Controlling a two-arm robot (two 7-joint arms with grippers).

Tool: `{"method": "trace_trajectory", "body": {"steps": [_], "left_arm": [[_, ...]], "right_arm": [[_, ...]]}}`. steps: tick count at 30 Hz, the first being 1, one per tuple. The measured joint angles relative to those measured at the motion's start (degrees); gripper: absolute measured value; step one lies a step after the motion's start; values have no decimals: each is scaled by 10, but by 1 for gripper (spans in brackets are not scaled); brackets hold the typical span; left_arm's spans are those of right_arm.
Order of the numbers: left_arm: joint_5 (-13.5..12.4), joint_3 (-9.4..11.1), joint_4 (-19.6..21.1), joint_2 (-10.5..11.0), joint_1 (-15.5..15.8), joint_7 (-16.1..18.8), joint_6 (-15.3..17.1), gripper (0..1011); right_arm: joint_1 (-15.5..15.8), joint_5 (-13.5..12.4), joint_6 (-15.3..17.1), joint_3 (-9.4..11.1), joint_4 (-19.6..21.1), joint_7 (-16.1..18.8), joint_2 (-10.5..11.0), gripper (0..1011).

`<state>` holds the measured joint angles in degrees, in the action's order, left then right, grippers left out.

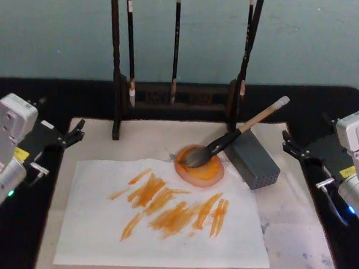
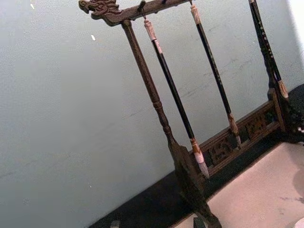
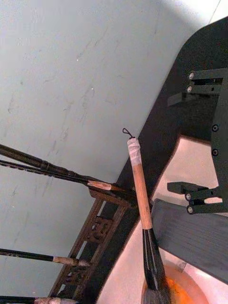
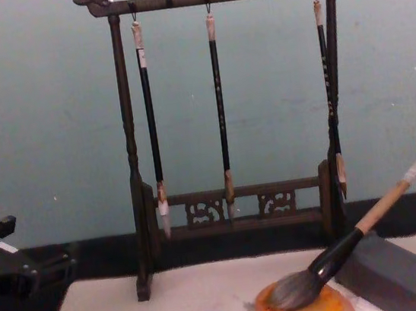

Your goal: Pick up the brush from the inkstone, write on the paper, then place the brush back to its original position.

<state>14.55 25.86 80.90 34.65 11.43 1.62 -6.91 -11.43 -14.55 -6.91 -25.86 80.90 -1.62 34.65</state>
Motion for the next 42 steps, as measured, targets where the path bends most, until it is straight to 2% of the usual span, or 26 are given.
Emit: {"method": "trace_trajectory", "body": {"steps": [31, 35, 38, 41, 42], "left_arm": [[0, 0, 0, 0, 0, 0, 0, 1001], [0, 0, 0, 0, 0, 0, 0, 1001], [0, 0, 0, 0, 0, 0, 0, 1001], [0, 0, 0, 0, 0, 0, 0, 1001], [0, 0, 0, 0, 0, 0, 0, 1001]], "right_arm": [[1, 0, 0, 2, 0, 2, -1, 1000], [6, -17, 1, 12, 3, 18, -8, 1000], [10, -43, 7, 22, 5, 37, -16, 1000], [13, -84, 23, 37, 7, 61, -27, 1000], [14, -106, 33, 44, 7, 74, -34, 1000]]}}
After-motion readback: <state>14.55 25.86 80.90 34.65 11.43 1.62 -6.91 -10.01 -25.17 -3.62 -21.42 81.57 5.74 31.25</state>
